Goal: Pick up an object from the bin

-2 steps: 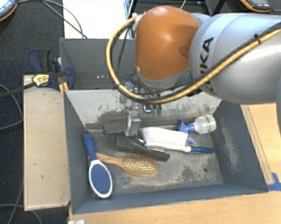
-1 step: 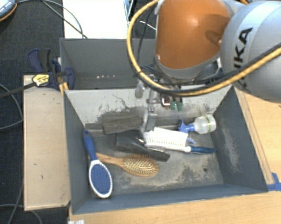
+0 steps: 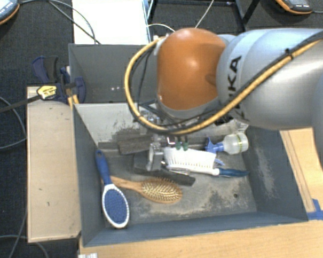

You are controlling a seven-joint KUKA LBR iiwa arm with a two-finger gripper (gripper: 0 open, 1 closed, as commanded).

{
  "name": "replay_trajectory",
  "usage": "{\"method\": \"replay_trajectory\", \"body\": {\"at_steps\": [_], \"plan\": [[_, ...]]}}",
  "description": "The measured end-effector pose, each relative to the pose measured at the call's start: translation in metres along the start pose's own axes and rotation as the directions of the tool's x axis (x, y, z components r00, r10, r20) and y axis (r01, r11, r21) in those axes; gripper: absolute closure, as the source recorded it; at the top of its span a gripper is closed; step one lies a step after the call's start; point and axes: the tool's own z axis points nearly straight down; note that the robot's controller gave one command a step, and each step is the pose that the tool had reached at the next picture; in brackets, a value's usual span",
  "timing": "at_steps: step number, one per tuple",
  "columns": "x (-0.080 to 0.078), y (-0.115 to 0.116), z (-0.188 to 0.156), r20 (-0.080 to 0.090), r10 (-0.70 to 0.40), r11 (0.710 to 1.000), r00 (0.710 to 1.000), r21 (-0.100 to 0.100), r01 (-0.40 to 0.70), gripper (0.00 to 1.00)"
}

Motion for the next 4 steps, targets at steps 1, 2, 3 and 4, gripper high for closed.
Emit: {"method": "replay_trajectory", "body": {"at_steps": [1,2,3,4], "plan": [[0.006,-0.004,0.008,0.003,0.029,1.000,1.000,-0.001,-0.029,0.00],[0.009,-0.003,-0.072,0.006,-0.012,1.000,1.000,-0.002,0.012,0.00],[0.020,-0.009,-0.160,-0.002,0.001,1.000,1.000,0.001,-0.001,0.00],[0.010,-0.002,-0.082,0.000,0.028,1.000,1.000,-0.001,-0.028,0.00]]}}
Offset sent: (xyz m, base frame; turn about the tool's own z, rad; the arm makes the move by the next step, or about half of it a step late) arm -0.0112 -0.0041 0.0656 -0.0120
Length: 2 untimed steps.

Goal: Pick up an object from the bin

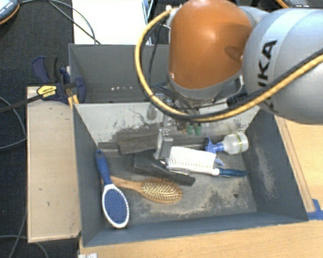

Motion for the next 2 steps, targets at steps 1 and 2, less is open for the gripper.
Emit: {"method": "replay_trajectory", "body": {"at_steps": [1,2], "plan": [[0.031,0.013,-0.019,0.006,0.024,1.000,1.000,-0.001,-0.024,0.00],[0.030,0.006,-0.052,0.000,0.031,1.000,1.000,-0.001,-0.031,0.00]]}}
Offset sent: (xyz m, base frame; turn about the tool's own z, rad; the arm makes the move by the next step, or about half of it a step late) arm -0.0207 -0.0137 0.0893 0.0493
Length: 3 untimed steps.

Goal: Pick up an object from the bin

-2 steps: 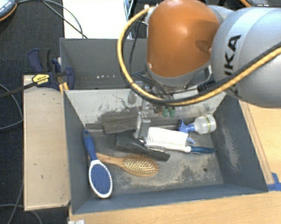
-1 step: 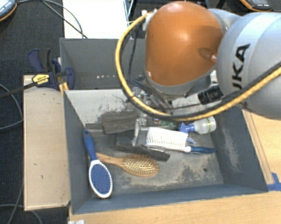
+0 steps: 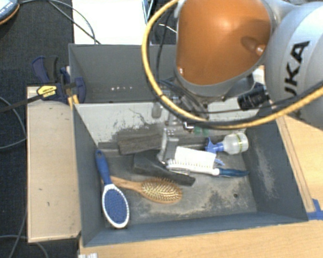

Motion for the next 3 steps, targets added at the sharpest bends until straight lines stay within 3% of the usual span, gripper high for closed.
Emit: {"method": "replay_trajectory", "body": {"at_steps": [1,2,3], "plan": [[-0.031,0.034,-0.035,0.005,-0.274,0.962,0.962,-0.001,0.274,0.00],[-0.007,-0.003,0.038,0.009,-0.053,0.999,0.999,-0.001,0.053,0.00],[-0.028,0.036,-0.037,0.033,-0.294,0.956,0.955,-0.005,0.295,0.00]]}}
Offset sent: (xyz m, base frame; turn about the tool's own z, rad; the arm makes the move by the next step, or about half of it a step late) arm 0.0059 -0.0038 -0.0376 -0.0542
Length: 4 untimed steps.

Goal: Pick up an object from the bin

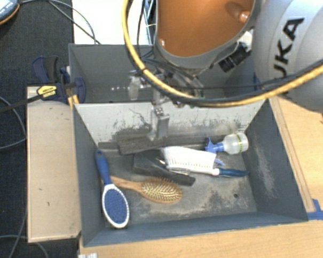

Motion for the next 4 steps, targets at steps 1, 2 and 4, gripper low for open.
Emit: {"method": "replay_trajectory", "body": {"at_steps": [1,2,4], "plan": [[0.048,-0.029,-0.018,-0.028,0.215,0.977,0.976,0.014,-0.215,0.00],[0.011,-0.017,0.017,-0.010,-0.034,0.999,0.999,0.001,0.034,0.00],[0.023,0.024,0.065,-0.008,-0.002,1.000,1.000,0.003,0.002,0.00]]}}
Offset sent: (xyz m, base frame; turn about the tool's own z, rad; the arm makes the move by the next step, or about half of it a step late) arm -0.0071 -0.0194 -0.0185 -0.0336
